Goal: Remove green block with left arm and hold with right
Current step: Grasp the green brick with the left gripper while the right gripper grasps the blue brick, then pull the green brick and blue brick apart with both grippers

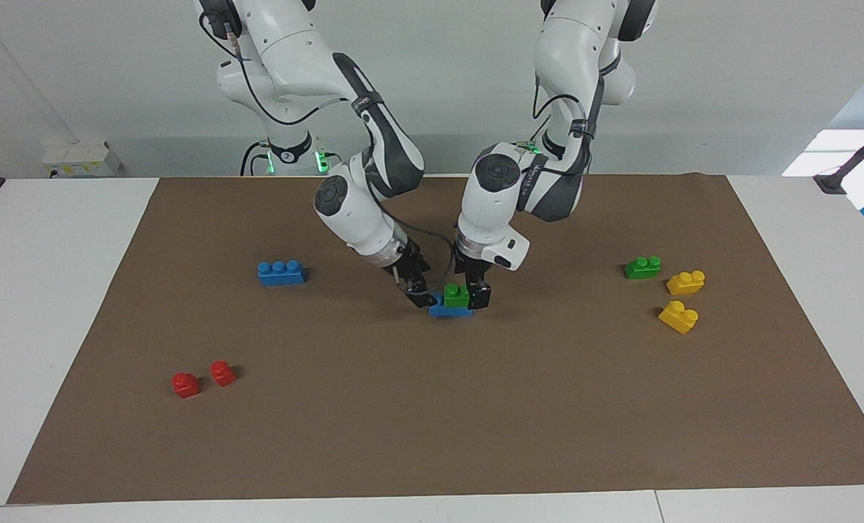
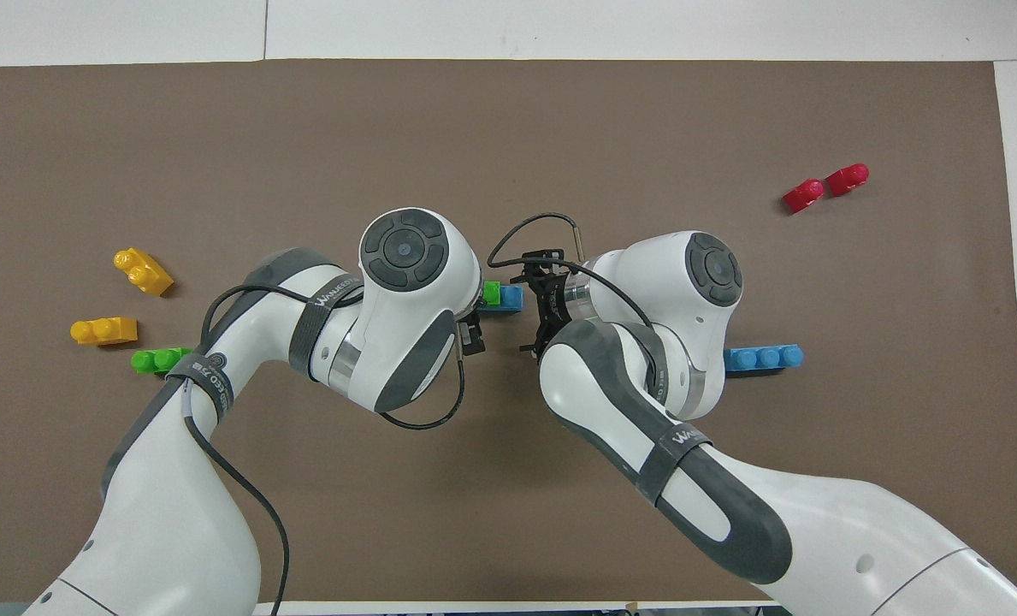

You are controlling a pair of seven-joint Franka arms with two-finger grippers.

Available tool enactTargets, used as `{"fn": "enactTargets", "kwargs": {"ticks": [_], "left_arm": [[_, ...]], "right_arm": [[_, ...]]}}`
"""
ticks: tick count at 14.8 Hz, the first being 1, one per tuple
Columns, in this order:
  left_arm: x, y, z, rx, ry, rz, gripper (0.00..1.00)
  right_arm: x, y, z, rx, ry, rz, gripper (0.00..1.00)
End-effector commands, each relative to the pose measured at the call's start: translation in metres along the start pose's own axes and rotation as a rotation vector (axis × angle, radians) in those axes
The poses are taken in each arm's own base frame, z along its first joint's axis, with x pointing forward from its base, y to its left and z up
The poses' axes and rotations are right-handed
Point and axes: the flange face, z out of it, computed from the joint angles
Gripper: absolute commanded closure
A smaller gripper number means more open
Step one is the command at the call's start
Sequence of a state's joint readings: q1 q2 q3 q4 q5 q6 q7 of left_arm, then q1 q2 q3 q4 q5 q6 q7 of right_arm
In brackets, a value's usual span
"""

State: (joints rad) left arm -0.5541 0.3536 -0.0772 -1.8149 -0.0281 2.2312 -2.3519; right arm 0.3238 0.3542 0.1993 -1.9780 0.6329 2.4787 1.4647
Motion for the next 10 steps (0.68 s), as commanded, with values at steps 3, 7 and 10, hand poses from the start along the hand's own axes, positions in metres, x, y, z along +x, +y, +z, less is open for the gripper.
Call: {"fn": "enactTargets", "kwargs": {"ticks": [3,7,10], "left_arm": [[-0.002,-0.005,0.004,-0.020,0.009,-0.005,0.00],[-0.001,-0.005,0.004,-0.021,0.008,-0.007,0.00],[0.000,-0.005,0.006,-0.020,0.009,-0.007,0.00]], "right_arm": [[0.004,-0.007,0.009,-0.003,-0.011,0.014,0.00],[0.011,-0.010,0.019,0.014,-0.001,0.016,0.00],[0.015,-0.014,0.024,0.021,0.001,0.021,0.00]]}}
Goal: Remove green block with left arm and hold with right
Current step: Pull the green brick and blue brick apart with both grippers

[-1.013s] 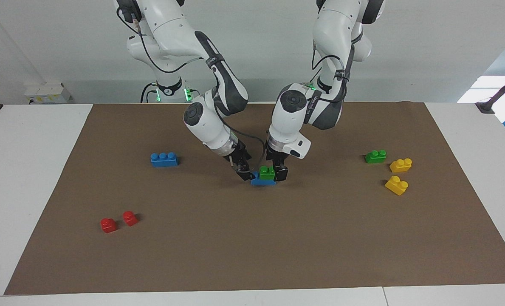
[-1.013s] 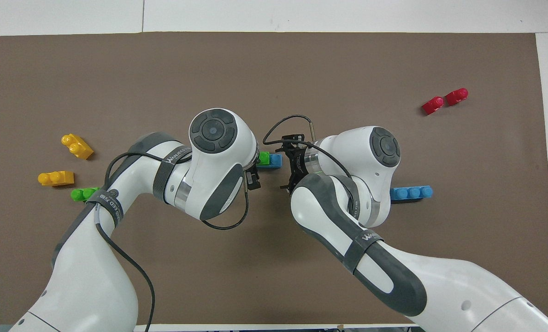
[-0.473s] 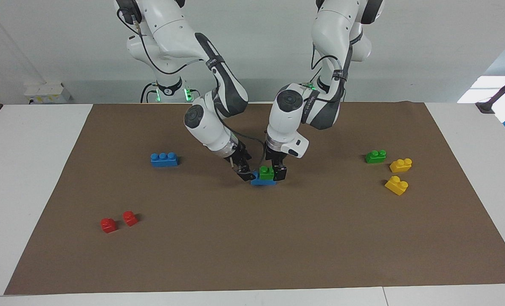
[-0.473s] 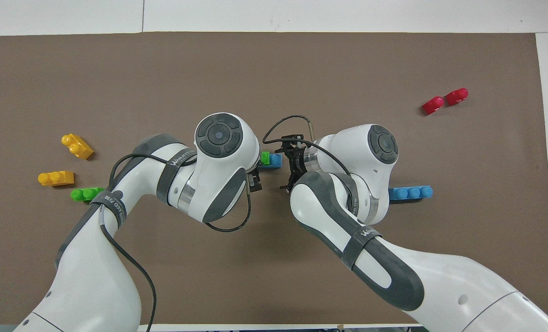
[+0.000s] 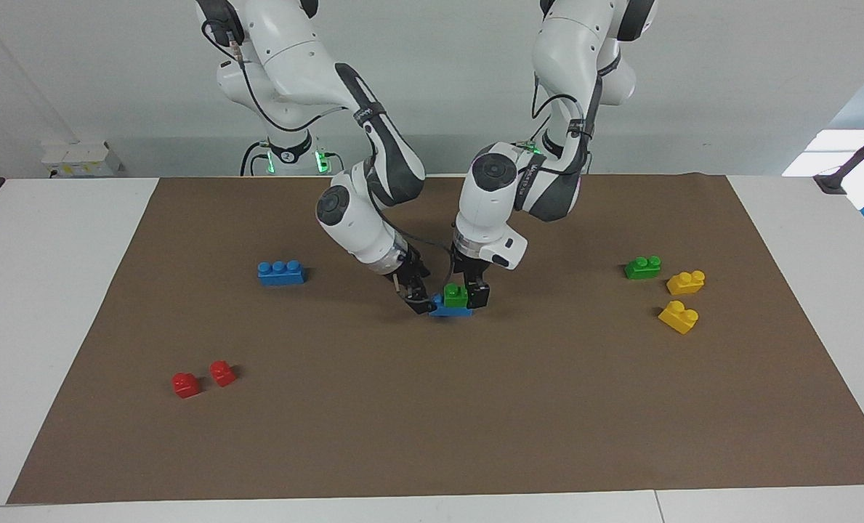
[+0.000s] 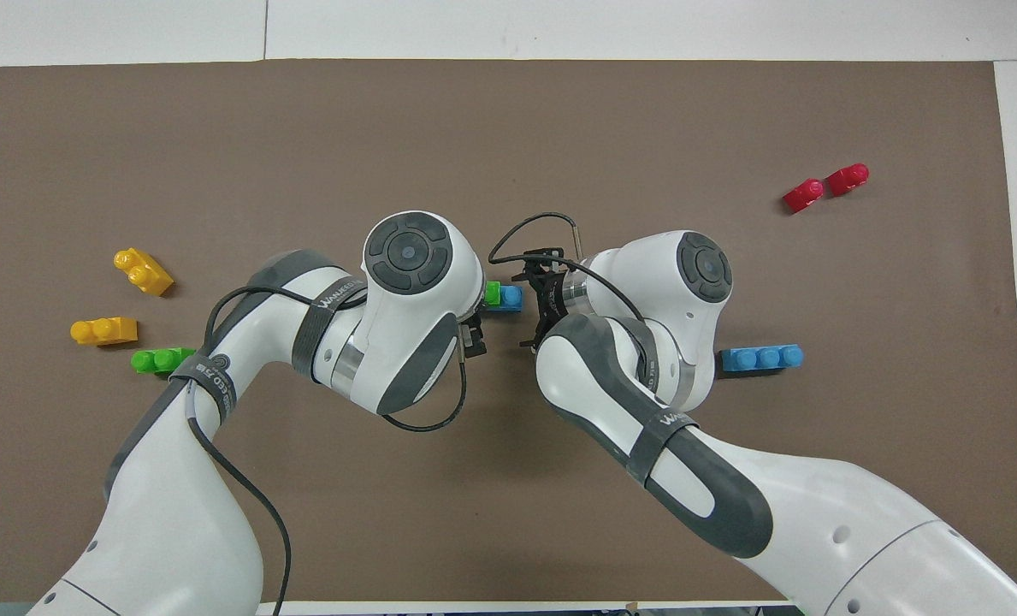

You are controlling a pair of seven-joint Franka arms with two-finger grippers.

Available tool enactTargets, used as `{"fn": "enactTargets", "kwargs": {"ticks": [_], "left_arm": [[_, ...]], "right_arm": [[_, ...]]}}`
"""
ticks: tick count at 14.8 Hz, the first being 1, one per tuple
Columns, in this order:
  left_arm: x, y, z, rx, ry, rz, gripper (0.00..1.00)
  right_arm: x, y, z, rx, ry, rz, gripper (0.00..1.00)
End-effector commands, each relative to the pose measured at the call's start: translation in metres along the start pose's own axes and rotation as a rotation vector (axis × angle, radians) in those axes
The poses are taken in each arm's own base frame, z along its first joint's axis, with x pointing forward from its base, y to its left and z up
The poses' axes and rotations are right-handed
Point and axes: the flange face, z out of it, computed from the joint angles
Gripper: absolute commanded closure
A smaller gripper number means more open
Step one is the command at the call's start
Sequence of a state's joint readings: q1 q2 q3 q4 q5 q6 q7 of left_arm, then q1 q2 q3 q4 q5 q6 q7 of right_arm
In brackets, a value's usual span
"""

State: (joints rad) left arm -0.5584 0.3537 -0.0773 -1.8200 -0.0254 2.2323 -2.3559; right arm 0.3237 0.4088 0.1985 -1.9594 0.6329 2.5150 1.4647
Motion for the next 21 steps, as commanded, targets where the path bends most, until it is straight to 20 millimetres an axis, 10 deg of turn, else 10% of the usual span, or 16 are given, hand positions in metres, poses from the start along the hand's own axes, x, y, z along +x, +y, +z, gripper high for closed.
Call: {"fn": "enactTargets", "kwargs": {"ticks": [1,10,16,21], "left_arm": [[0.000,-0.003,0.003,-0.022,0.005,-0.009,0.00],[0.000,-0.002,0.003,-0.024,0.003,-0.009,0.00],[0.000,-0.002,0.003,-0.025,0.002,-0.009,0.00],[0.001,-0.003,0.004,-0.026,-0.001,-0.010,0.00]], "right_arm": [[0.002,-0.009,0.006,0.024,-0.007,-0.002,0.00],[-0.003,-0.004,0.024,0.049,0.000,-0.001,0.05],[-0.004,-0.003,0.024,0.052,0.000,-0.001,0.77],[-0.001,-0.002,0.028,0.066,0.011,-0.061,1.00]]}}
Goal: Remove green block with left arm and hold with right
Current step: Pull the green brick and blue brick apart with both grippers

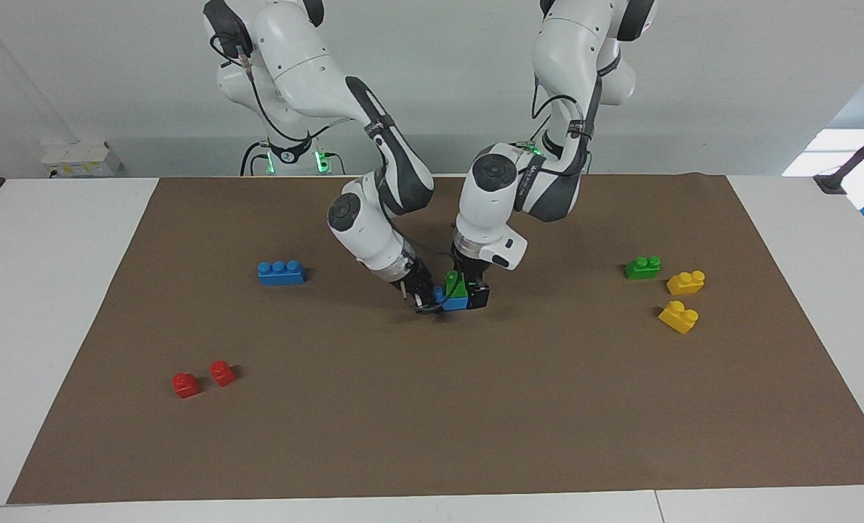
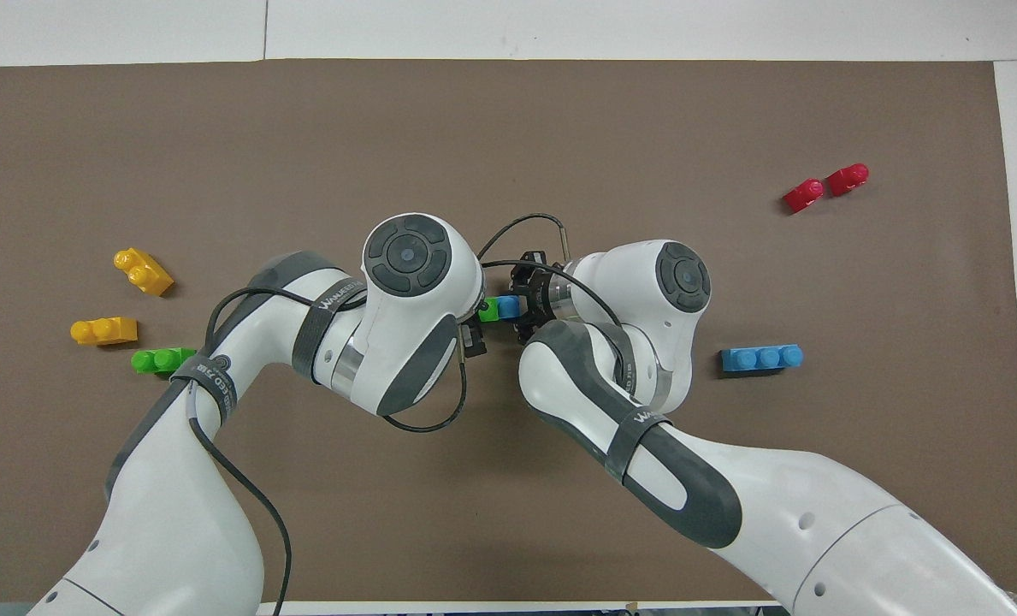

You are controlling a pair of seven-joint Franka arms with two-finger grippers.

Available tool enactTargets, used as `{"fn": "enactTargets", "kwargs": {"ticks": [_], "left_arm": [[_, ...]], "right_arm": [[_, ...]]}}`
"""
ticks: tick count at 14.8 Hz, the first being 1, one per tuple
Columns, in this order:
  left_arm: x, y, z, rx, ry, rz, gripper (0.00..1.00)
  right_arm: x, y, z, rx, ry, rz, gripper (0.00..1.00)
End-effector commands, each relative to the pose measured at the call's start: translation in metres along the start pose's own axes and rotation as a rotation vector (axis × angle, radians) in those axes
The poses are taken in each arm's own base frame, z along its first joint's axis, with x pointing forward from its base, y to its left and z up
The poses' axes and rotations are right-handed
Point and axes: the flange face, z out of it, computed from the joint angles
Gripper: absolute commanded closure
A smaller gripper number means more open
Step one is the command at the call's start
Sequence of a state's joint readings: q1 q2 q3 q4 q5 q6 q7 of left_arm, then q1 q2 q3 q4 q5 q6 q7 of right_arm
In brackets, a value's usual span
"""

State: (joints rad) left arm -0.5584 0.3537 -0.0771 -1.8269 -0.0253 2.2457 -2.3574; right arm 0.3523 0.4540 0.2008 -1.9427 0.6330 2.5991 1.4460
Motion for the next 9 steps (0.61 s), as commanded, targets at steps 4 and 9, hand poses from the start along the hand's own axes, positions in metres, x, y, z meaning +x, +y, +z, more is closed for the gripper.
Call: {"fn": "enactTargets", "kwargs": {"ticks": [4,9], "left_arm": [[0.0030,-0.0055,0.0030,0.003,0.031,-0.006,0.00],[0.0024,-0.0067,-0.0035,0.002,0.030,-0.002,0.05]], "right_arm": [[0.0097,0.0005,0.0080,0.028,-0.034,0.060,1.00],[0.0087,0.0003,0.0078,0.030,-0.037,0.061,1.00]]}}
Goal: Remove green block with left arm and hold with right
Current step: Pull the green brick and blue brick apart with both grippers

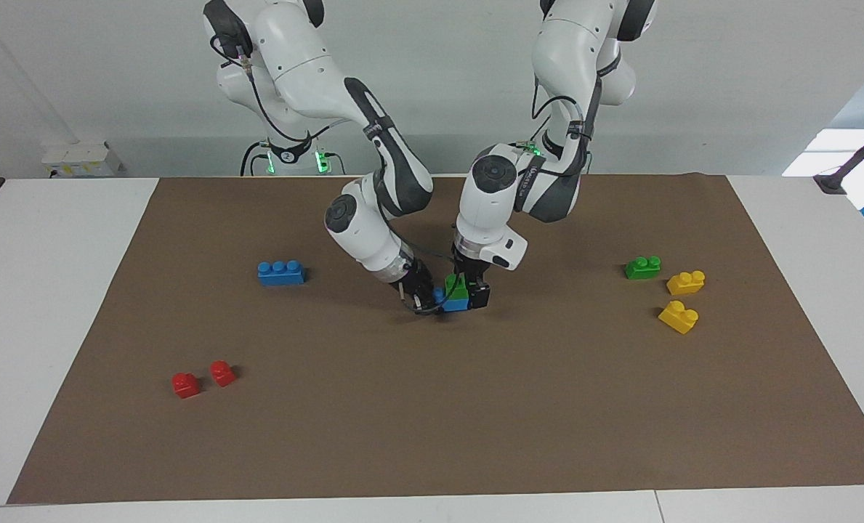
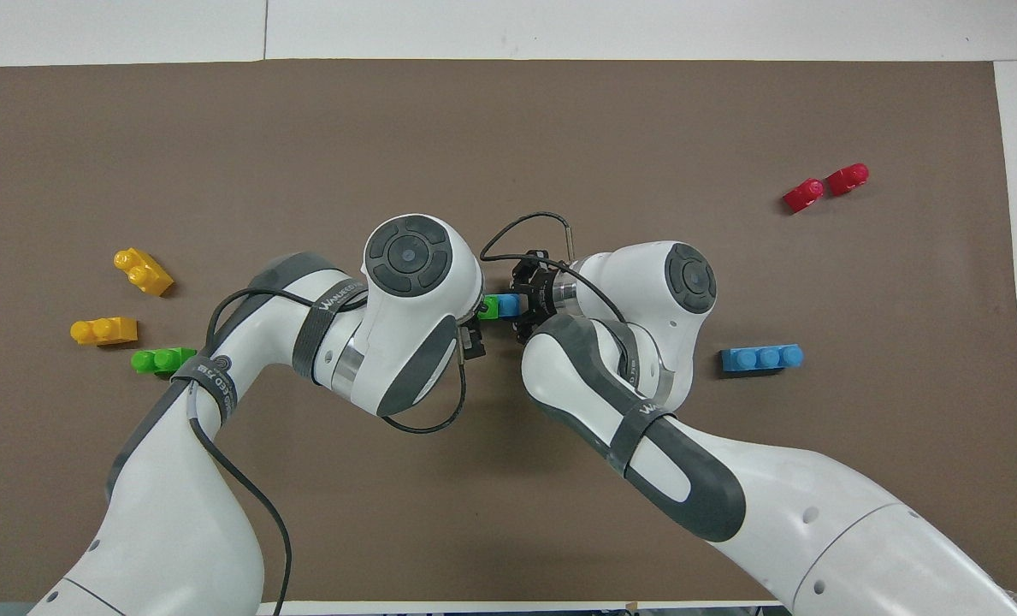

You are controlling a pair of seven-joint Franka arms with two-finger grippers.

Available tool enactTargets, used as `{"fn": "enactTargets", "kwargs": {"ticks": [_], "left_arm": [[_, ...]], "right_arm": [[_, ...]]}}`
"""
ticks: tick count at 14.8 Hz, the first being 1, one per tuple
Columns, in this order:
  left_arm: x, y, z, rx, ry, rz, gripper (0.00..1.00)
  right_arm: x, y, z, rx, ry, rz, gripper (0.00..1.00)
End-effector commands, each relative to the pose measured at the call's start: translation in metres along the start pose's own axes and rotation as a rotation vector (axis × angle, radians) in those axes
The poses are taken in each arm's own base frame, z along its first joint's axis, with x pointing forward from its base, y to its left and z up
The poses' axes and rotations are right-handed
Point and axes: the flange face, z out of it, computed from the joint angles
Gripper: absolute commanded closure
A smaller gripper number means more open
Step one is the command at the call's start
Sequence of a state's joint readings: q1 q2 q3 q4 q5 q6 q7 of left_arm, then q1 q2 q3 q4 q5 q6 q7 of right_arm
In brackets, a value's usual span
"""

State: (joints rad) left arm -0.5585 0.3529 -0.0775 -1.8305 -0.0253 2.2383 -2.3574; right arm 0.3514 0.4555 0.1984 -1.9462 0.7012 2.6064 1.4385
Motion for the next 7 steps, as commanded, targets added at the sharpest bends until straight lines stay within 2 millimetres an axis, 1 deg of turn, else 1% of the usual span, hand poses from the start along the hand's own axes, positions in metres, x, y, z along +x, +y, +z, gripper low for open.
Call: {"fn": "enactTargets", "kwargs": {"ticks": [1,4,6,7], "left_arm": [[0.0014,-0.0053,-0.0052,-0.006,0.024,-0.002,0.07],[0.0013,-0.0069,-0.0110,-0.007,0.024,0.003,0.13],[-0.0011,-0.0102,-0.0129,-0.007,0.023,0.012,0.28],[-0.0009,-0.0105,-0.0142,-0.009,0.022,0.014,0.48]], "right_arm": [[0.0050,-0.0004,0.0067,0.022,-0.006,0.007,1.00],[0.0050,-0.0004,0.0067,0.022,-0.006,0.009,1.00],[0.0051,-0.0006,0.0066,0.023,-0.007,0.013,1.00],[0.0051,-0.0006,0.0066,0.023,-0.007,0.013,1.00]]}}
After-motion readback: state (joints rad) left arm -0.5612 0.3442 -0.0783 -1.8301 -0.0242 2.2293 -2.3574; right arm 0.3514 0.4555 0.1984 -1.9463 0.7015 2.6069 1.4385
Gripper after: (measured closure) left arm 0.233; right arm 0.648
